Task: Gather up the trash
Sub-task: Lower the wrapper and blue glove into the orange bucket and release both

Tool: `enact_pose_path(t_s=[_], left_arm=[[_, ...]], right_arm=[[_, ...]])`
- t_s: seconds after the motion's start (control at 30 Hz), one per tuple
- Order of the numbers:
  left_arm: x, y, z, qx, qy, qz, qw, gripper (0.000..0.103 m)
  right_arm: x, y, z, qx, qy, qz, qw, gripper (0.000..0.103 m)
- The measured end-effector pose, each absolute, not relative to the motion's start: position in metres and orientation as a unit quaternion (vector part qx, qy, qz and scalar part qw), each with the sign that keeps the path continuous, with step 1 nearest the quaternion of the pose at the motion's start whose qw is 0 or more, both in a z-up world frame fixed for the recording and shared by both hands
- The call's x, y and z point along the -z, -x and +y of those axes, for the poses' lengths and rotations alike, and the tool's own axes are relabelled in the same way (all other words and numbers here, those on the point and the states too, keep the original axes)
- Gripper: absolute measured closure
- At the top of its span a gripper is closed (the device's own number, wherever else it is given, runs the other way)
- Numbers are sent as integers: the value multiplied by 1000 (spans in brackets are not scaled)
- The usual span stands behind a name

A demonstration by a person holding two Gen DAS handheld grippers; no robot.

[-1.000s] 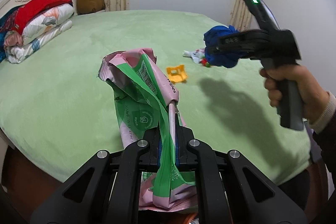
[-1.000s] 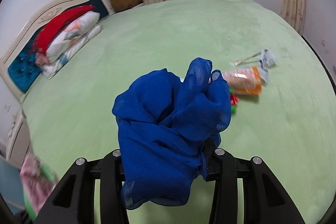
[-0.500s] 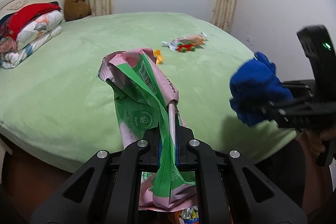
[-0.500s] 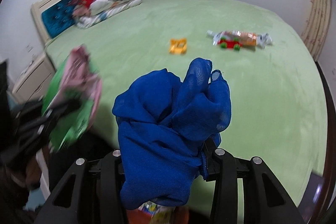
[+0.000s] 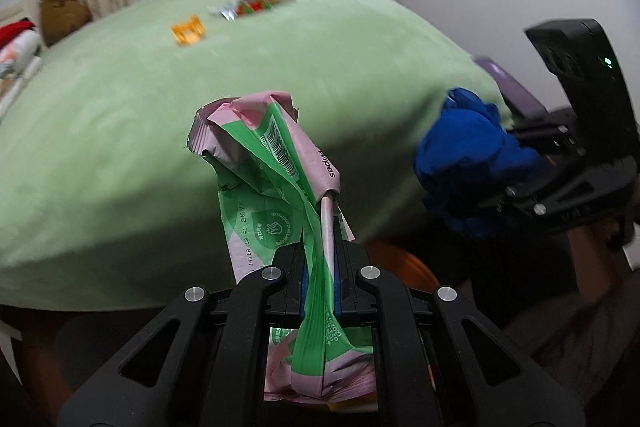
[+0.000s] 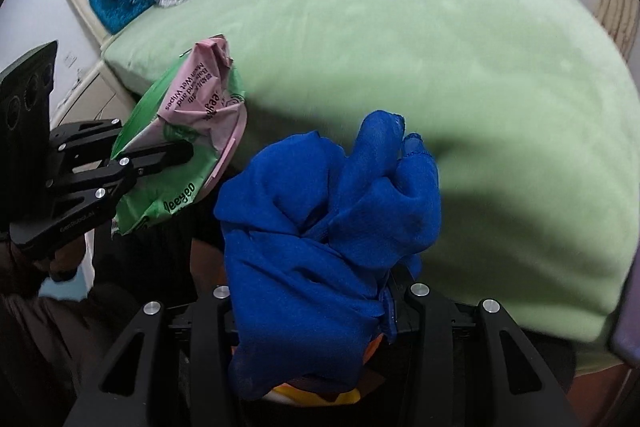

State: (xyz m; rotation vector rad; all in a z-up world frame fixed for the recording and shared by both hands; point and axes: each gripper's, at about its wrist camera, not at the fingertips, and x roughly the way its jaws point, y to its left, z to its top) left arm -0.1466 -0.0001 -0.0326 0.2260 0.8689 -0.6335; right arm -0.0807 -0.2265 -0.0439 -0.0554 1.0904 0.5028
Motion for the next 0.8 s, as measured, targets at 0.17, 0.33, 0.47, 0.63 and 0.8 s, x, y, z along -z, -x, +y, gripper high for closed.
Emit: enact_pose_path(t_s=[0.17,0.33,0.47,0.63,0.8], left_arm=[[52,157,-3,316,-135,442,829,96],[59,162,-5,327,-131,461,815,96],[72,162,-9,336,-120,487,797,96],[88,163,-14,345,-121,515,775,96],[100,158,-15,338,-118,537,764,96]], right_arm=[[66,84,-223,-244,23,540,805,59],[73,87,-218,-252,21,553,794,59],[83,92,-214,-253,38,567,783,59],[97,93,-211,-251,45,585,770,59],[111,90,-203,-250,56,603,755,59]])
